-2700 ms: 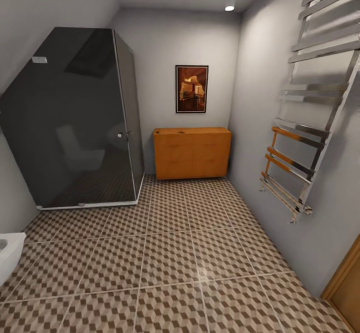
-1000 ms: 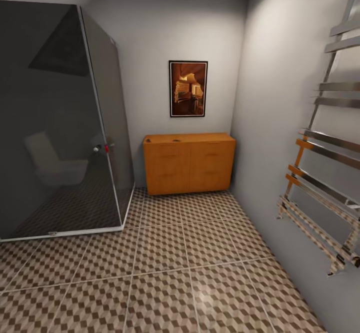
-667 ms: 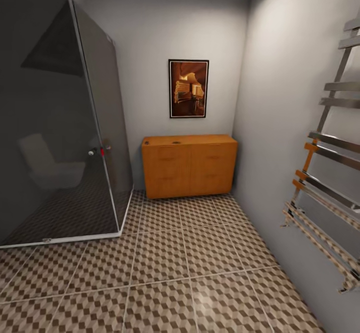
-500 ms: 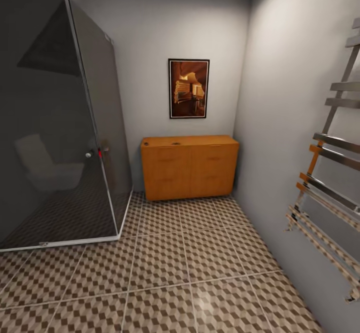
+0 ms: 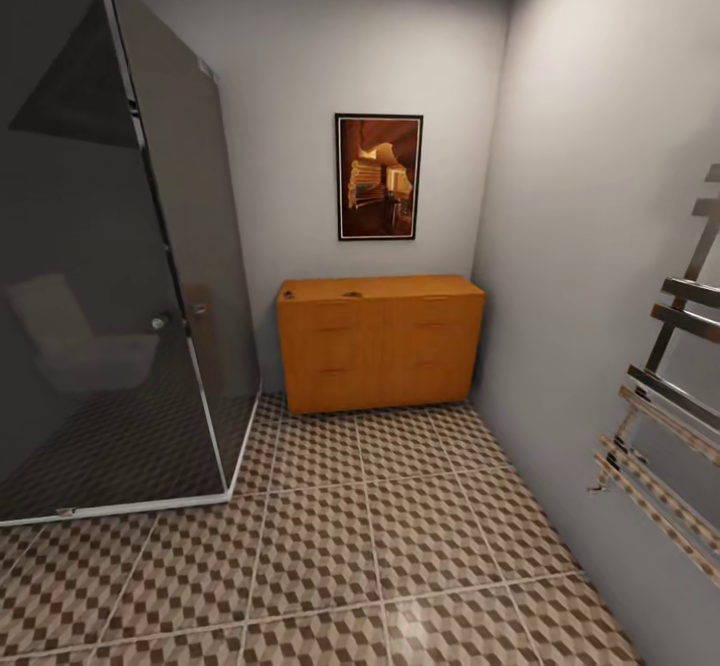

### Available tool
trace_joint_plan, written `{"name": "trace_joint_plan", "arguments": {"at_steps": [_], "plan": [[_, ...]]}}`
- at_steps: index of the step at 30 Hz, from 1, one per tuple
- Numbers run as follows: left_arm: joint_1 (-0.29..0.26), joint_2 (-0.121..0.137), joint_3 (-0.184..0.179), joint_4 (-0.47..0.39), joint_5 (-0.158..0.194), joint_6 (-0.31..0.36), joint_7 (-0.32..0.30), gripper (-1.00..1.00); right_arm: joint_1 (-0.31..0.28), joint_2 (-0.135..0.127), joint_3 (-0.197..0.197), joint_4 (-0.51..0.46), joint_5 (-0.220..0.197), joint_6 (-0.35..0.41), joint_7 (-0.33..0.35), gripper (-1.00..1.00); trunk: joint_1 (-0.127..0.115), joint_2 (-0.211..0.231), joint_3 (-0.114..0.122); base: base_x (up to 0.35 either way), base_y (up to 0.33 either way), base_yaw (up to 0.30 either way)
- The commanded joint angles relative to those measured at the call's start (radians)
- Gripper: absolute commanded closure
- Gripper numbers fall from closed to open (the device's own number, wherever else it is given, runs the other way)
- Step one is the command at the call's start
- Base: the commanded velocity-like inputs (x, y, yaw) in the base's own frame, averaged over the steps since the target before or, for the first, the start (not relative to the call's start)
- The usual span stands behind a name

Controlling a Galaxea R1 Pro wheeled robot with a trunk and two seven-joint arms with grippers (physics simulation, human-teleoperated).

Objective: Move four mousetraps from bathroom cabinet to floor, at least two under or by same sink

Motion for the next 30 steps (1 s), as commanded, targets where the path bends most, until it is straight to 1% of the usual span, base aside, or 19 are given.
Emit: {"name": "trace_joint_plan", "arguments": {"at_steps": [1,30], "plan": [[-0.001,0.0,-0.007,0.001,0.007,-0.003,0.003,-1.0,-0.001,0.0,0.007,0.003,0.007,-0.005,-0.005,-1.0,0.001,-0.001,-0.001,0.32,0.0,0.0],[-0.001,-0.002,-0.007,0.001,0.008,-0.003,0.003,-1.0,-0.001,-0.002,0.009,0.0,0.011,-0.006,-0.005,-1.0,0.001,-0.001,-0.001,0.32,0.0,0.0]]}}
